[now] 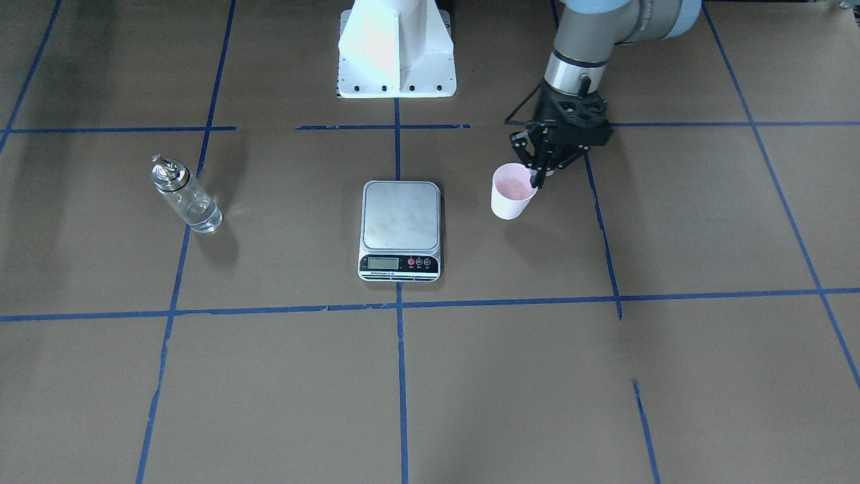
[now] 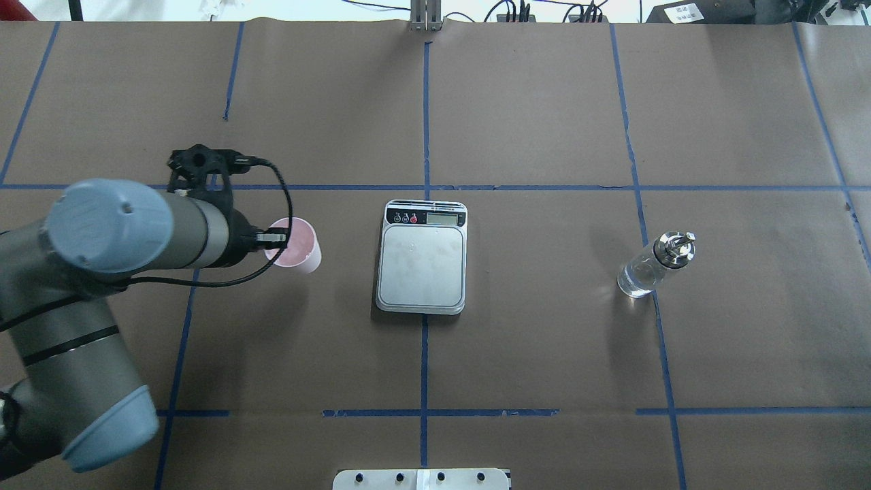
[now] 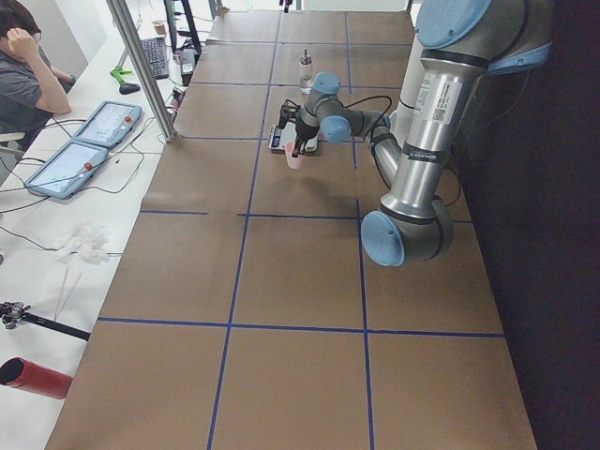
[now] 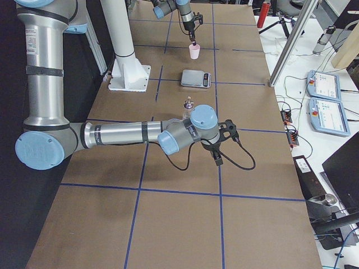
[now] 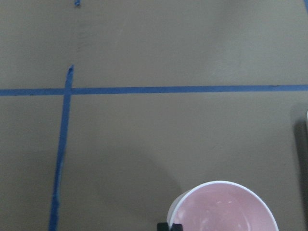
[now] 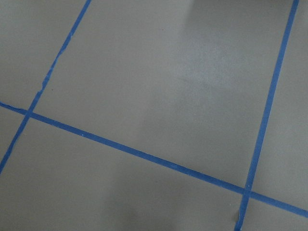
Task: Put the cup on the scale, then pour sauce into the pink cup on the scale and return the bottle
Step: 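Carry the pink cup with the left gripper onto the scale and release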
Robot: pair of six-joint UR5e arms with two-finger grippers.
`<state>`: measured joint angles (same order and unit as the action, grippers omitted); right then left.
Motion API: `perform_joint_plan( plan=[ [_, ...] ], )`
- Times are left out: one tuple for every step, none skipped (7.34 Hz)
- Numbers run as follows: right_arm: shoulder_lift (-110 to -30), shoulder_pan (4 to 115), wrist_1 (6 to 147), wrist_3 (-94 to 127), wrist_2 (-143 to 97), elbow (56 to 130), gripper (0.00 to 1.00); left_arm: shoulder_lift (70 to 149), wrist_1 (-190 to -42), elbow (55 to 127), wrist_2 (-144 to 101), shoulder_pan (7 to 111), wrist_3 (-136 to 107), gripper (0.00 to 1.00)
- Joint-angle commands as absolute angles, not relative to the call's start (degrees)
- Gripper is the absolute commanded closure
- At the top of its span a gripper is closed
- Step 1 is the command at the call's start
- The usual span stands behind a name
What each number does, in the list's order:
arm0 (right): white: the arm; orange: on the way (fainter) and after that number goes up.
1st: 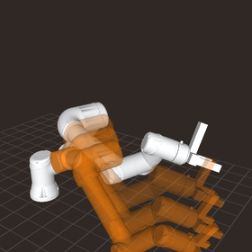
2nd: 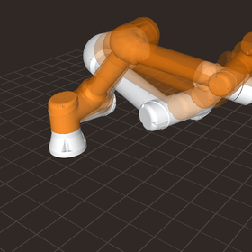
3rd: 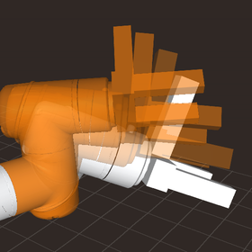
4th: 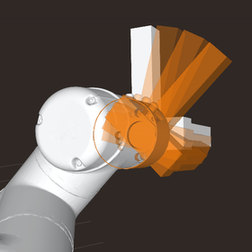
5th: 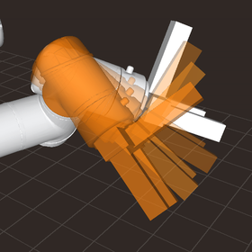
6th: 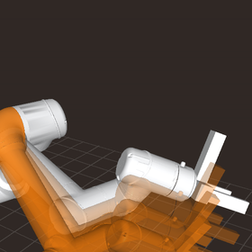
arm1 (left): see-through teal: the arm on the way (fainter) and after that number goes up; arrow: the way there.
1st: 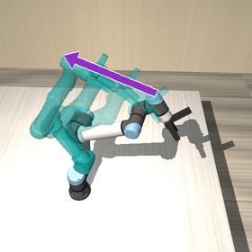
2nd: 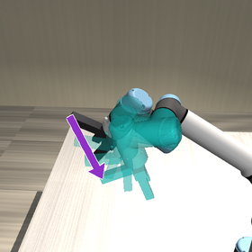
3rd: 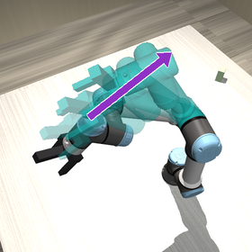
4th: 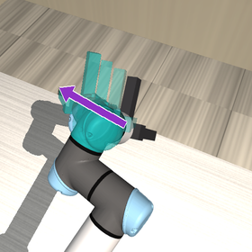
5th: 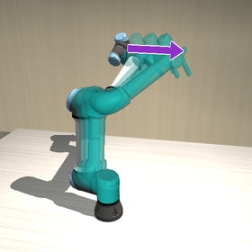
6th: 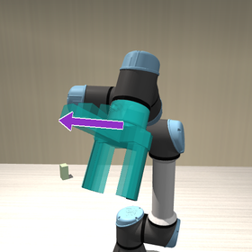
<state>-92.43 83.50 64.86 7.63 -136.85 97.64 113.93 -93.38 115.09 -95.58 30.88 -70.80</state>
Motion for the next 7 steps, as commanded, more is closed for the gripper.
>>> perform_joint_plan(
  plan=[
    [-92.46,83.5,64.86,7.65,-136.85,97.73,0.0,130.37,-87.71,104.56,-95.62,28.66,-78.37,1.0],
    [-92.46,83.5,64.86,7.65,-136.85,97.73,0.0,134.69,-87.8,99.02,-95.62,28.48,-79.36,1.0],
    [-92.46,83.5,64.86,7.65,-136.85,97.73,0.0,135.61,-87.98,97.4,-95.54,27.78,-79.37,1.0],
    [-92.46,83.5,64.86,7.56,-136.85,97.73,0.0,135.62,-87.98,97.47,-95.45,26.99,-79.37,1.0],
    [-92.46,83.5,64.86,7.65,-136.85,97.73,0.0,135.62,-87.98,97.47,-95.45,26.55,-79.19,1.0],
    [-92.46,83.58,64.86,7.65,-136.85,97.65,0.0,135.62,-88.07,97.47,-95.45,26.46,-79.1,1.0],
    [-92.46,83.5,64.86,7.65,-136.85,97.65,0.0,135.53,-88.07,97.47,-95.45,26.11,-79.1,0.93]
  ],
)
